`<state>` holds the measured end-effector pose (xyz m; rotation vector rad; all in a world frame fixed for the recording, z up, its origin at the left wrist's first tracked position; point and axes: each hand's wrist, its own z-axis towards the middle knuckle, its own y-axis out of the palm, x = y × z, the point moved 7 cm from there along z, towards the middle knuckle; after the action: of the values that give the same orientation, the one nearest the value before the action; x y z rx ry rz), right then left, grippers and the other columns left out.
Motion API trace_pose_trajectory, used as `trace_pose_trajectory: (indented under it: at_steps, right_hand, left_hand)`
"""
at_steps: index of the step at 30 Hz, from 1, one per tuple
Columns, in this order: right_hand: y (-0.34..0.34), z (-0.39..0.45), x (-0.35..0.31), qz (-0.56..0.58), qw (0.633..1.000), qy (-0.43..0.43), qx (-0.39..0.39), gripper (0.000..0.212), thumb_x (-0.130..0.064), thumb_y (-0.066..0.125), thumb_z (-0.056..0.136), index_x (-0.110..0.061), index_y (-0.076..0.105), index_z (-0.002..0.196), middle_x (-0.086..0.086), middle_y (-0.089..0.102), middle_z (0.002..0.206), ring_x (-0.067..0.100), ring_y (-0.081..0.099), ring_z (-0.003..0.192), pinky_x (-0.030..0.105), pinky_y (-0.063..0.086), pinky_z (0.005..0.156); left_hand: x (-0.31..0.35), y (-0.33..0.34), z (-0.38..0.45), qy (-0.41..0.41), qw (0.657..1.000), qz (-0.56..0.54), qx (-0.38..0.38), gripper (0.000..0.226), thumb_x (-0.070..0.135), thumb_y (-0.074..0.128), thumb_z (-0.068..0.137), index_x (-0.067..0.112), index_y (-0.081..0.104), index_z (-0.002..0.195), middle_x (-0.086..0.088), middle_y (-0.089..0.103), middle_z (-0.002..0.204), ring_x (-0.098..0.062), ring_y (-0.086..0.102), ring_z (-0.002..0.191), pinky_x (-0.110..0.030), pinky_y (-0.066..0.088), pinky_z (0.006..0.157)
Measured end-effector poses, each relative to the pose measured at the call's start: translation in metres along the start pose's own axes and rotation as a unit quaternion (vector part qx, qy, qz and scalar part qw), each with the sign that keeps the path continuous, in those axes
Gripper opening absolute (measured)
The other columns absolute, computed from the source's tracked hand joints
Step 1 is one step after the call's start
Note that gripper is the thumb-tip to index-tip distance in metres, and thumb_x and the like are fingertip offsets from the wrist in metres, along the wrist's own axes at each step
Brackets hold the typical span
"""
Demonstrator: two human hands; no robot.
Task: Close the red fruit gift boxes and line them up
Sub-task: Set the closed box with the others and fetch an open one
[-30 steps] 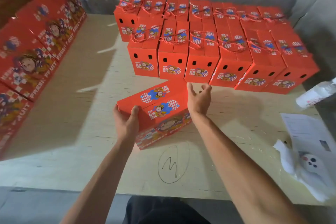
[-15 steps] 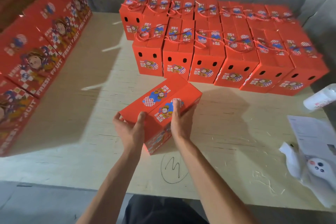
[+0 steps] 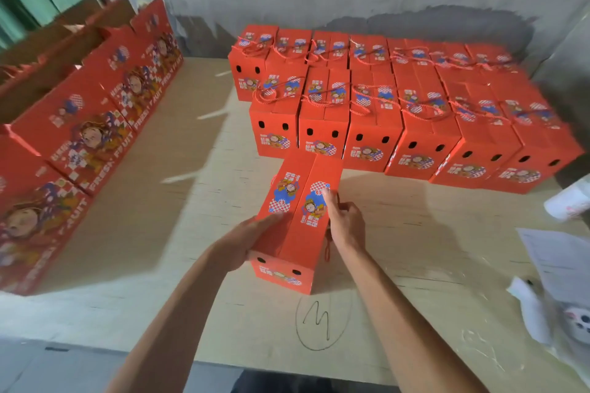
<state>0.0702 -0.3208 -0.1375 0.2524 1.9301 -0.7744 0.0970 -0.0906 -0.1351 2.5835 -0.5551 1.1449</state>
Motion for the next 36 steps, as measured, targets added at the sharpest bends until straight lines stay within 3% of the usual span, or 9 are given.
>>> trace_pose_trajectory:
  at_steps: [3,10,14,18,21,25,30,33,36]
  right_hand:
    - [-0.002,-0.012,-0.005,-0.018,1.0,0.001,-0.011,0.056,-0.073,0.065,0.084,-0.018,0.06,0.075,-0.004,0.068,0.07,0.016,0.065,0.063,0.026,0.036,0.047]
    - [0.003,-0.018,-0.074,0.005,0.988,-0.122,-0.099,0.035,-0.038,0.067,0.089,-0.014,0.062,0.064,-0.003,0.062,0.052,0.013,0.056,0.046,0.029,0.044,0.048]
    - [0.048,-0.031,-0.139,0.027,0.967,-0.162,-0.194,0.035,-0.026,0.053,0.099,-0.019,0.067,0.068,0.001,0.068,0.061,0.012,0.063,0.054,0.027,0.046,0.052]
    - [0.09,-0.042,-0.165,0.096,0.962,-0.103,-0.236,0.06,-0.021,0.042,0.109,-0.019,0.062,0.053,-0.007,0.055,0.042,0.003,0.054,0.036,0.02,0.046,0.044]
    - [0.123,-0.051,-0.179,0.161,0.95,-0.075,-0.255,0.041,-0.006,0.044,0.097,-0.012,0.057,0.059,0.0,0.053,0.044,0.016,0.053,0.036,0.024,0.049,0.042]
    - [0.158,-0.047,-0.214,0.127,0.971,-0.082,-0.183,0.023,-0.024,0.043,0.071,-0.019,0.044,0.049,0.001,0.038,0.042,0.018,0.036,0.038,0.021,0.036,0.044]
    - [0.188,-0.032,-0.262,0.062,0.985,-0.134,-0.089,0.038,-0.036,0.056,0.085,-0.021,0.047,0.051,-0.001,0.042,0.046,0.017,0.046,0.039,0.024,0.035,0.046]
    - [0.204,-0.017,-0.289,0.056,0.989,-0.132,-0.035,0.036,-0.028,0.061,0.087,-0.015,0.051,0.055,0.001,0.042,0.049,0.019,0.046,0.047,0.032,0.037,0.053]
    - [0.233,-0.009,-0.321,0.101,0.984,-0.135,-0.059,0.035,-0.019,0.059,0.086,-0.017,0.048,0.053,-0.004,0.04,0.042,0.017,0.043,0.036,0.032,0.039,0.05]
  left_hand:
    - [0.023,-0.001,0.013,0.013,0.999,-0.026,-0.043,0.022,0.037,0.079,0.089,0.028,0.079,0.109,-0.01,0.075,0.118,-0.026,0.076,0.097,-0.037,0.063,0.072]
    - [0.113,-0.018,0.013,0.237,0.95,-0.028,0.202,0.012,0.018,0.065,0.098,0.009,0.07,0.092,-0.003,0.065,0.081,-0.013,0.056,0.069,-0.025,0.046,0.063]
    - [0.163,-0.001,-0.026,0.34,0.914,0.122,0.184,0.03,0.026,0.058,0.102,0.007,0.072,0.084,-0.002,0.063,0.069,-0.013,0.055,0.06,-0.027,0.046,0.057]
    - [0.185,-0.016,-0.052,0.397,0.842,0.295,0.213,0.038,0.021,0.053,0.103,-0.005,0.06,0.077,-0.018,0.061,0.076,-0.031,0.056,0.074,-0.042,0.043,0.069]
    - [0.197,-0.048,-0.06,0.422,0.802,0.352,0.233,0.028,0.01,0.055,0.097,-0.006,0.064,0.077,-0.018,0.062,0.078,-0.031,0.057,0.075,-0.043,0.043,0.07]
    - [0.226,-0.095,-0.061,0.462,0.771,0.376,0.224,0.027,0.008,0.057,0.096,-0.001,0.059,0.07,-0.012,0.059,0.073,-0.027,0.052,0.066,-0.036,0.039,0.062]
    - [0.267,-0.158,-0.038,0.458,0.793,0.345,0.205,0.022,0.01,0.05,0.1,0.003,0.071,0.097,-0.013,0.072,0.098,-0.031,0.066,0.09,-0.037,0.049,0.081]
    - [0.257,-0.192,-0.006,0.381,0.835,0.349,0.188,0.029,0.009,0.044,0.104,0.001,0.061,0.126,-0.02,0.066,0.123,-0.035,0.06,0.116,-0.036,0.042,0.095]
    - [0.236,-0.222,0.024,0.326,0.827,0.418,0.187,0.044,0.012,0.046,0.102,0.002,0.044,0.145,-0.021,0.052,0.141,-0.04,0.045,0.134,-0.043,0.032,0.11]
